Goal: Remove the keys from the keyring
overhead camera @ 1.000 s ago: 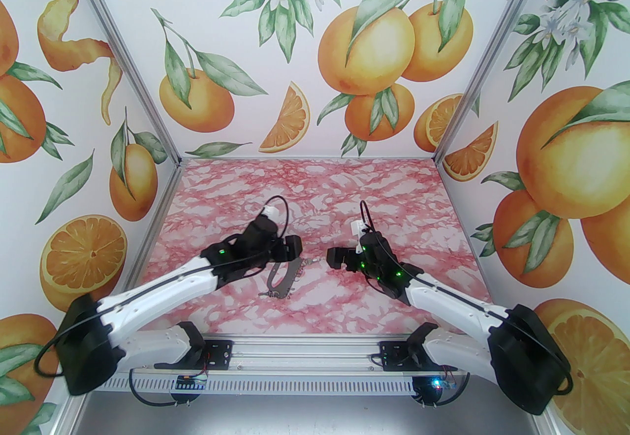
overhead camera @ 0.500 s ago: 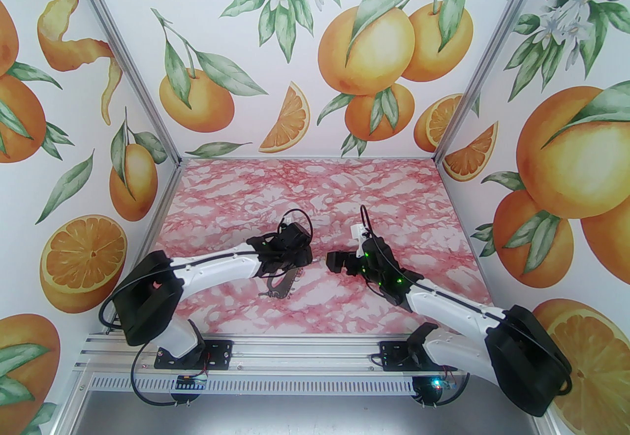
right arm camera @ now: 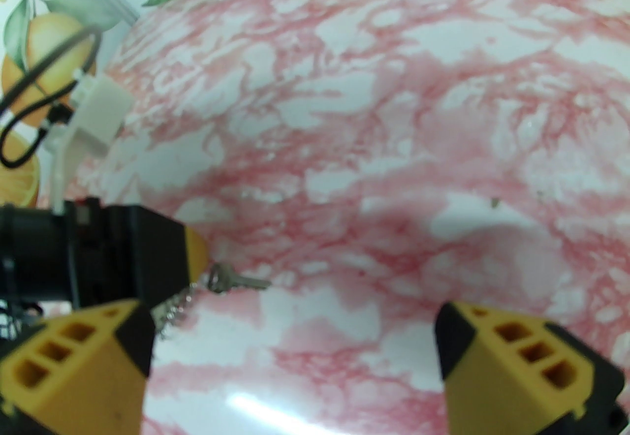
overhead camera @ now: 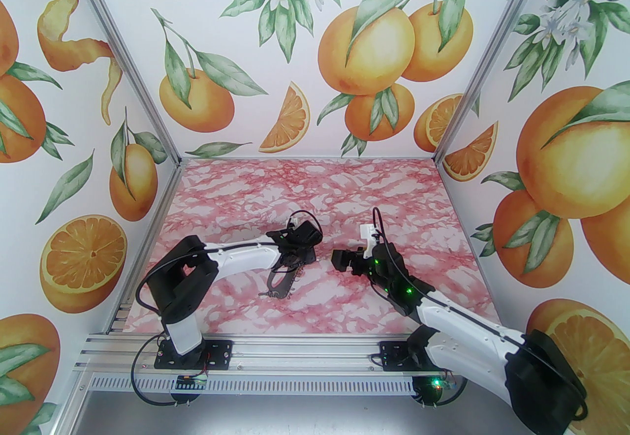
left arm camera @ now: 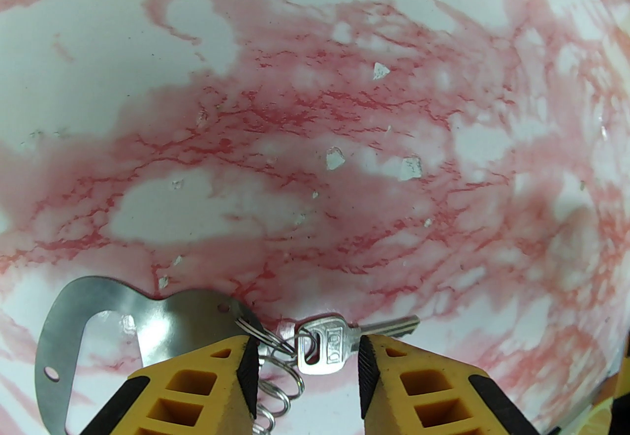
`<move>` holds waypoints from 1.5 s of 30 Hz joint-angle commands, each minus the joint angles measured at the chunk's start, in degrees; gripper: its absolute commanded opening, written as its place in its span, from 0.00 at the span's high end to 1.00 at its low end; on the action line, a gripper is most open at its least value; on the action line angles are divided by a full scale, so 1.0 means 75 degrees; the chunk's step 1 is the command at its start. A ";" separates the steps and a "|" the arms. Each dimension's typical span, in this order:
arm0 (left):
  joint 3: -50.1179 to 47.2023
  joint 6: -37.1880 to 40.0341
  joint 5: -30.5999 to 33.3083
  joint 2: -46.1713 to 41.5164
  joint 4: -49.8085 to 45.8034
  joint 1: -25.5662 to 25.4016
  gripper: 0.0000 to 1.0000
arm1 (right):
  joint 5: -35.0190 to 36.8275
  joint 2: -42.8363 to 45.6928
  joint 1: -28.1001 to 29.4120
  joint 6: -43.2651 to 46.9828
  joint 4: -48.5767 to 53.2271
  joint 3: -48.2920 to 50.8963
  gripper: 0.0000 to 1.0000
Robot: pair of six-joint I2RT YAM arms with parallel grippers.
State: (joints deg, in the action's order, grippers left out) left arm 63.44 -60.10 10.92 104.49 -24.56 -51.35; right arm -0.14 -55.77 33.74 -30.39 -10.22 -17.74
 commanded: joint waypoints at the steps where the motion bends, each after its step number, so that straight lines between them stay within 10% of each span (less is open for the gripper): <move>1: 0.0341 -0.0191 0.0403 0.0173 -0.0472 -0.0044 0.64 | 0.0237 0.0080 0.0061 0.0095 -0.0259 0.0107 0.00; 45: 0.0414 0.0504 0.1165 -0.0548 -0.1331 -0.0309 1.00 | -0.0284 0.0076 0.0063 0.0133 -0.0734 0.0233 0.00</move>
State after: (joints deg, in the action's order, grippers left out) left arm 66.37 -57.01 17.28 104.42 -32.75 -52.99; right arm -0.64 -55.88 33.74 -30.35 -13.39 -16.80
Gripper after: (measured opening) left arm 0.050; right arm 0.998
